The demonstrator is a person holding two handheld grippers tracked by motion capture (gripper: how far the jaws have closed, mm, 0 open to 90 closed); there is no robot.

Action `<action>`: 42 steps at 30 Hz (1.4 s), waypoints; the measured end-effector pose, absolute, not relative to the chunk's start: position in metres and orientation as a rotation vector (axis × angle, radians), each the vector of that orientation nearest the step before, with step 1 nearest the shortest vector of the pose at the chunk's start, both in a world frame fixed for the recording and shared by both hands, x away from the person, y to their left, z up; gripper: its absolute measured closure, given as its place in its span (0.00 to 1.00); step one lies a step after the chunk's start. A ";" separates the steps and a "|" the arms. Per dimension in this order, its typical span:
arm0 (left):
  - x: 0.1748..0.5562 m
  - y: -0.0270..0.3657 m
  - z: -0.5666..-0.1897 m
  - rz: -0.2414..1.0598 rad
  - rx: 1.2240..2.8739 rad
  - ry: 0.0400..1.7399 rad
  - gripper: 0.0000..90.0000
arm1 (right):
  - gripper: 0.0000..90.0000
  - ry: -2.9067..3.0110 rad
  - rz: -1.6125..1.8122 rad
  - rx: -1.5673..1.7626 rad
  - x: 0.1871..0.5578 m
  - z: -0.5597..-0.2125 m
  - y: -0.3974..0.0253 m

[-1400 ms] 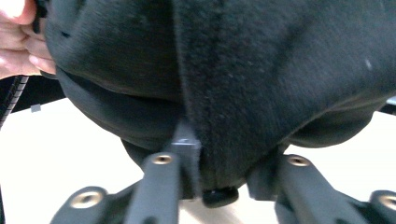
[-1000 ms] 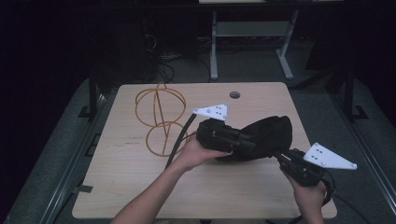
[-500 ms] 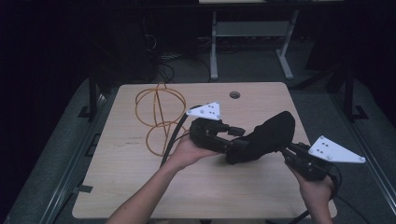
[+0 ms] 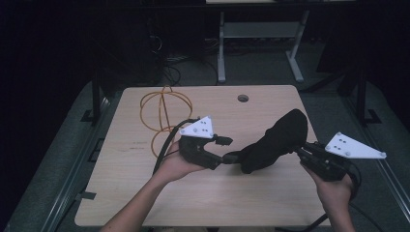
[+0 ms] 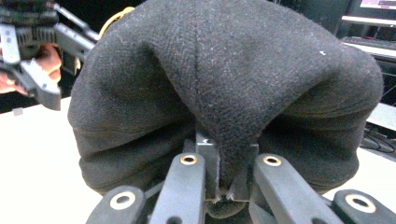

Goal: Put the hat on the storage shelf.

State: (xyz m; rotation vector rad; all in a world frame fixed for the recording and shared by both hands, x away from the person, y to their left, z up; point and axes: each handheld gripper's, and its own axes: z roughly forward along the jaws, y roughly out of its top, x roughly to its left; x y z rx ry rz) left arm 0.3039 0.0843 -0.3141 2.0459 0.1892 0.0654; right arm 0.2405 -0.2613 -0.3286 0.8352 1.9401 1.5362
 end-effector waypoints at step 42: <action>0.268 0.148 -0.399 0.184 2.166 0.280 0.39 | 0.95 2.059 1.491 0.720 0.287 -0.255 -0.211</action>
